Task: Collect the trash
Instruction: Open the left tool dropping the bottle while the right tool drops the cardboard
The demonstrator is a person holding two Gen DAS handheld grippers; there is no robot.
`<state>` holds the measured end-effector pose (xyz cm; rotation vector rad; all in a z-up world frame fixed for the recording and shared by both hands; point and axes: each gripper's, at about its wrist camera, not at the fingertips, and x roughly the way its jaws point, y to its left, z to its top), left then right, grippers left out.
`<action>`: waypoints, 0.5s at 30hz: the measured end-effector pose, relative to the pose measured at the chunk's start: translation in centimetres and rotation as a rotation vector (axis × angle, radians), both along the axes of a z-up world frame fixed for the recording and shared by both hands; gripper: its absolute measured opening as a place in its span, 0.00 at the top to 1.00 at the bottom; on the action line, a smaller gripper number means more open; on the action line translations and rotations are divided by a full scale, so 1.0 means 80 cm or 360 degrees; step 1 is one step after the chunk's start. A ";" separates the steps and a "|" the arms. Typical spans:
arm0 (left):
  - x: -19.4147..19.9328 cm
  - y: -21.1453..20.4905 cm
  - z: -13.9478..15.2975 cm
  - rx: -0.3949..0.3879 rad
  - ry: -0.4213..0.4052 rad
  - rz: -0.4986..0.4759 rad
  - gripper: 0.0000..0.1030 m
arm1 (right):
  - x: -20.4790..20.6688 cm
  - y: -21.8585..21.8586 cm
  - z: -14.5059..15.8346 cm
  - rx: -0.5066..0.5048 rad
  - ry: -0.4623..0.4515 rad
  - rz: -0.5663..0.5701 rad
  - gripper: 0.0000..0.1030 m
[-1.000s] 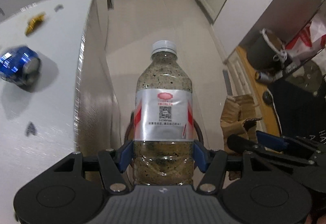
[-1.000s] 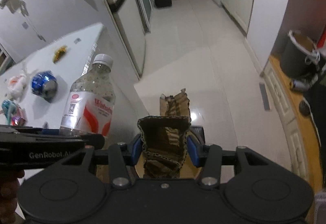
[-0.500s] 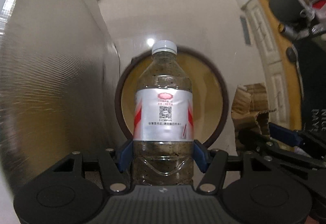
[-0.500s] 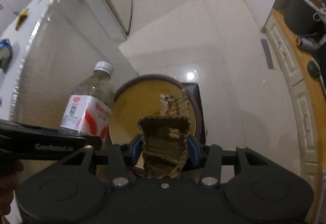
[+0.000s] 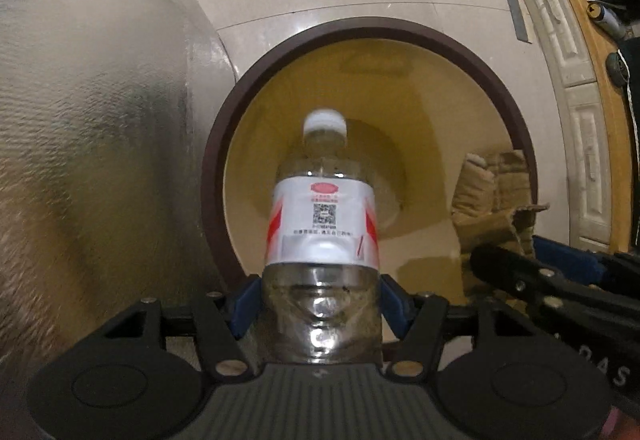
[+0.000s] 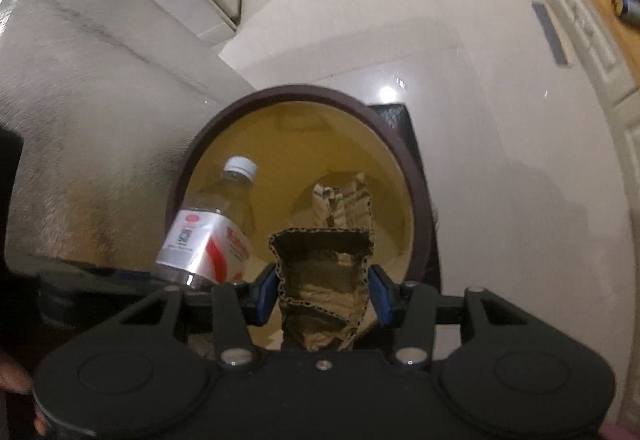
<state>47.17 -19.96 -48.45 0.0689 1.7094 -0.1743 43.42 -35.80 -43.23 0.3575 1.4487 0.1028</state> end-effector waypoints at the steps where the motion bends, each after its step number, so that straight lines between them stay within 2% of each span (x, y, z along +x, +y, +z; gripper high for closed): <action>1: 0.003 0.000 -0.005 -0.0003 -0.0006 0.0002 0.39 | 0.003 0.000 -0.007 0.0008 0.0017 -0.0012 0.53; 7: 0.008 0.001 -0.021 -0.0016 -0.0010 0.0057 0.38 | 0.017 -0.004 -0.040 0.0024 0.0073 -0.0074 0.52; 8: 0.009 0.001 -0.021 -0.0012 -0.0014 0.0051 0.36 | 0.019 -0.008 -0.045 0.0026 0.0085 -0.0101 0.52; 9: 0.007 0.003 -0.018 -0.0020 -0.0009 0.0048 0.28 | 0.020 -0.010 -0.049 0.0035 0.0091 -0.0121 0.51; 10: 0.006 0.003 -0.016 -0.0030 -0.0007 0.0050 0.25 | 0.021 -0.011 -0.053 0.0045 0.0095 -0.0137 0.50; 12: 0.003 0.000 -0.013 -0.0050 -0.0009 0.0045 0.19 | 0.025 -0.012 -0.059 0.0054 0.0095 -0.0144 0.44; 13: 0.003 0.001 -0.011 -0.0054 -0.0010 0.0038 0.18 | 0.026 -0.011 -0.059 0.0050 0.0090 -0.0143 0.39; 15: 0.003 0.002 -0.006 -0.0052 -0.0016 0.0022 0.17 | 0.027 -0.011 -0.057 0.0069 0.0064 -0.0130 0.38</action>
